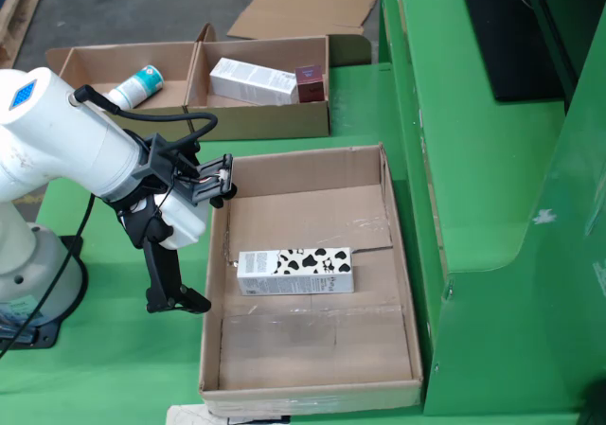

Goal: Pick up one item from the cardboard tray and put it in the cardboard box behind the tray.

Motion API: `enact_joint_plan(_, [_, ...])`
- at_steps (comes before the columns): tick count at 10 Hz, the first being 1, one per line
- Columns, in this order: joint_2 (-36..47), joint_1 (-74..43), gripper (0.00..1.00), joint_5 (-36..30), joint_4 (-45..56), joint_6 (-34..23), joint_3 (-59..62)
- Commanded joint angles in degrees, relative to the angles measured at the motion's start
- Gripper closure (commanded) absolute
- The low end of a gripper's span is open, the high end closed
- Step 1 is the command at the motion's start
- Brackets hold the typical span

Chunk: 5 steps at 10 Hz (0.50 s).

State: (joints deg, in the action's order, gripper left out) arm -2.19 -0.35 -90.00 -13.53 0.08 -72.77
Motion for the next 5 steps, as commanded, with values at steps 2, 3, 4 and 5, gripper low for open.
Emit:
enact_joint_plan(2, [5.82, 7.91, 0.00, 3.78, -0.83, 5.37, -3.33])
enact_joint_plan(3, [5.82, 7.91, 0.00, 3.78, -0.83, 5.37, -3.33])
enact_joint_plan(4, [8.53, 12.65, 0.00, 6.10, -0.58, 8.77, -5.78])
enact_joint_plan(5, [10.78, 17.22, 0.00, 8.20, -0.34, 11.98, -8.10])
